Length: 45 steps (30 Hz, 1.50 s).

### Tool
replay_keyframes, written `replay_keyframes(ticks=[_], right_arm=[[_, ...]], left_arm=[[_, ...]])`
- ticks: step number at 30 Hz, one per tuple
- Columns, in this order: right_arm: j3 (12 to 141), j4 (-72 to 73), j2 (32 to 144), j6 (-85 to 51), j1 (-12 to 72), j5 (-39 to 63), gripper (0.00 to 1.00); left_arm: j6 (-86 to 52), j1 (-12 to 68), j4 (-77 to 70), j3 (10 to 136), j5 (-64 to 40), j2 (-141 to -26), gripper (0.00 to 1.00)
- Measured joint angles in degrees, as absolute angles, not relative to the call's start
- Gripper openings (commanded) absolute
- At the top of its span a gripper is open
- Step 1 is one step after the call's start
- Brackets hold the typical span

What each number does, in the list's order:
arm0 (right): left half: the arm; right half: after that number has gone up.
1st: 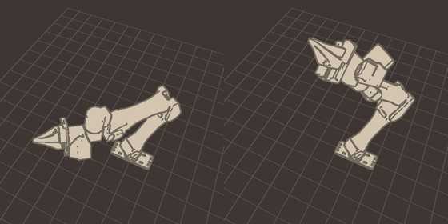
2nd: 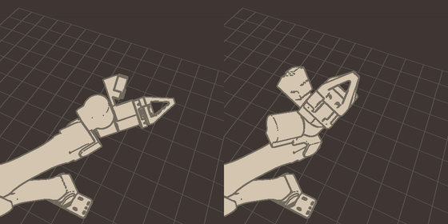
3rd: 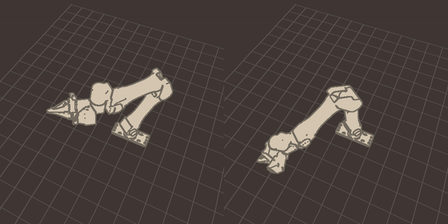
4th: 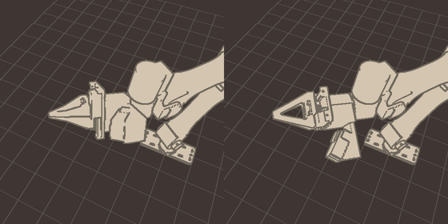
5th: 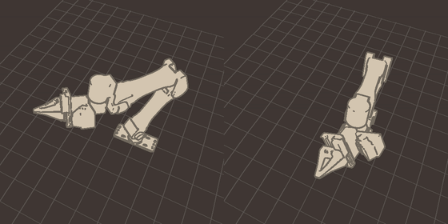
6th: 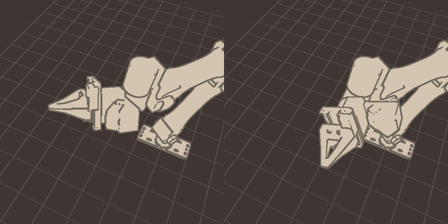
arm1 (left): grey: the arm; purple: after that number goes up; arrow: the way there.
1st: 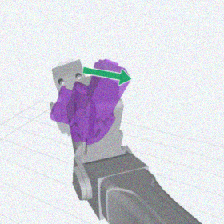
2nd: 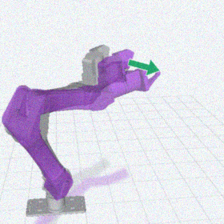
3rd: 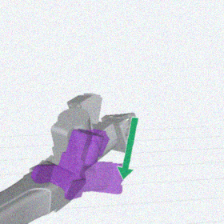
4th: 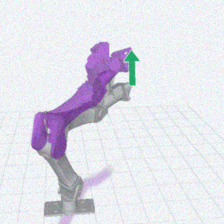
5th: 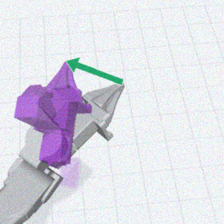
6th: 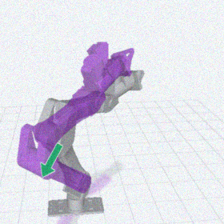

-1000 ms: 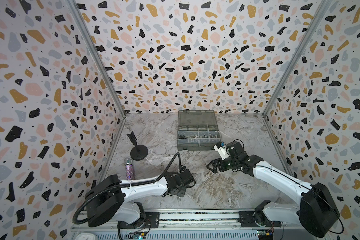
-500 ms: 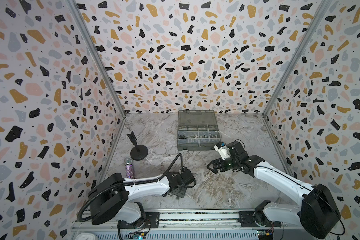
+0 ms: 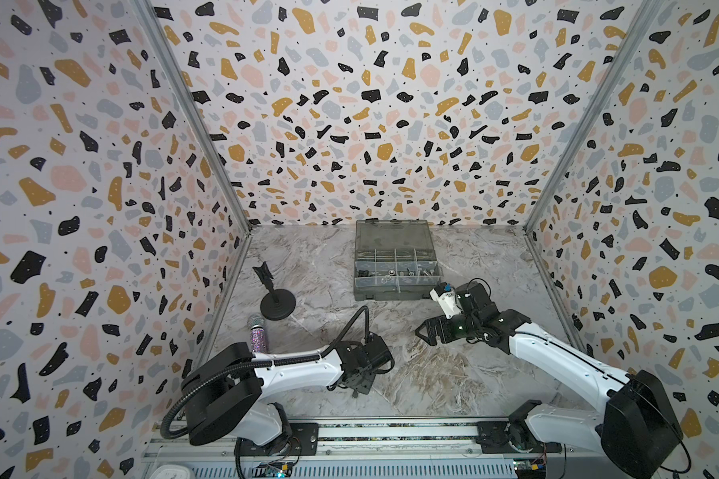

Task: Sort the screws and nuts into containers
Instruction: Pick up the nut from the bottom-center of the table, then place the nut into the container.

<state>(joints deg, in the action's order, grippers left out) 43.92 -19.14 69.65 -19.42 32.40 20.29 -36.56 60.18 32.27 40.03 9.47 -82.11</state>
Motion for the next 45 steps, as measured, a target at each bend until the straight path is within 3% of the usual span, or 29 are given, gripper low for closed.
replay_keyframes(ticks=[16,29,35,45], right_arm=[[43.9,-19.4,69.6,-19.6,32.0,19.9,0.99],[44.5,-20.5,69.6,-19.1,29.0,20.2,0.99],[46.5,-21.8,69.8,-18.4,27.0,21.4,0.99],[51.9,-22.5,73.6,-17.9,25.5,23.2,0.99]], left_arm=[[-36.5,59.9,31.9,41.2,9.3,-83.7,0.21],[-33.6,53.5,33.3,46.8,10.6,-86.2,0.17],[-31.2,49.8,34.6,57.5,10.6,-90.7,0.17],[-25.8,41.9,36.3,89.0,7.8,-107.5,0.18]])
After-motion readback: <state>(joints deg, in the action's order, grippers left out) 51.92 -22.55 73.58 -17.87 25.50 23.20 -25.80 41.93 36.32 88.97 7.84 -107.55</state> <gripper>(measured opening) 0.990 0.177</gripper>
